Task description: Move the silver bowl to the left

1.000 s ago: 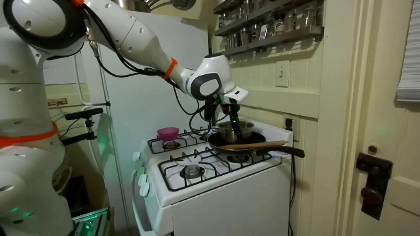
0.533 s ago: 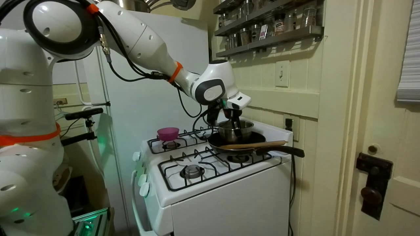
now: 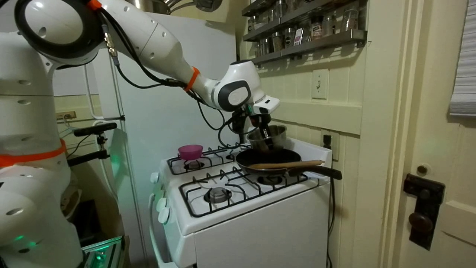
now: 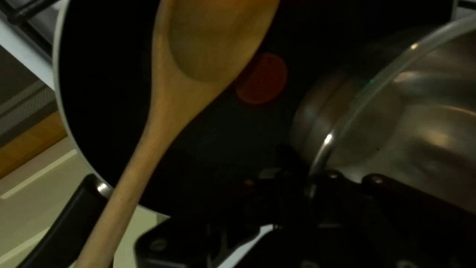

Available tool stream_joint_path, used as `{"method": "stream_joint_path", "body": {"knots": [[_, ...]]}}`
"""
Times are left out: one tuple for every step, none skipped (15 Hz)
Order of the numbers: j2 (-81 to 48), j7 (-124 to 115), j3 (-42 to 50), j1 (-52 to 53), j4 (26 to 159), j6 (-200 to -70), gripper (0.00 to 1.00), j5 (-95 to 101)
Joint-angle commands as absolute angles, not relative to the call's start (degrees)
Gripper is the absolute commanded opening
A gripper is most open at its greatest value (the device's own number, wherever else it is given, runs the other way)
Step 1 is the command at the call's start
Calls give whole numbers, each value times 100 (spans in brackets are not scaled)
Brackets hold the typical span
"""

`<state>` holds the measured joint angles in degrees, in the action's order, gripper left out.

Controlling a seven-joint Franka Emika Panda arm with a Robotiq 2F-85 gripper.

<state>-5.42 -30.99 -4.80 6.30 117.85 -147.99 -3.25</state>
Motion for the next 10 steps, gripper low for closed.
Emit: {"method": "stream_joint_path", "body": {"knots": [[108,-3214,-602,840,11966,-14671,1,-157],[176,-3210,-671,875,11938,-14677,1,-144],[194,-3113,-762,917,11880,-14686,1,-232],[214,-3021,-841,955,11829,-14692,1,-312],[177,-2866,-925,999,11777,-14740,1,-415],[134,-2661,-997,1049,11722,-14734,1,-583],[83,-2488,-1058,1094,11659,-14690,1,-722],[-10,-2259,-1127,1154,11576,-14618,1,-914],[-83,-2093,-1183,1195,11493,-14517,1,-1027],[-211,-2035,-1229,1228,11389,-14402,1,-984]]}}
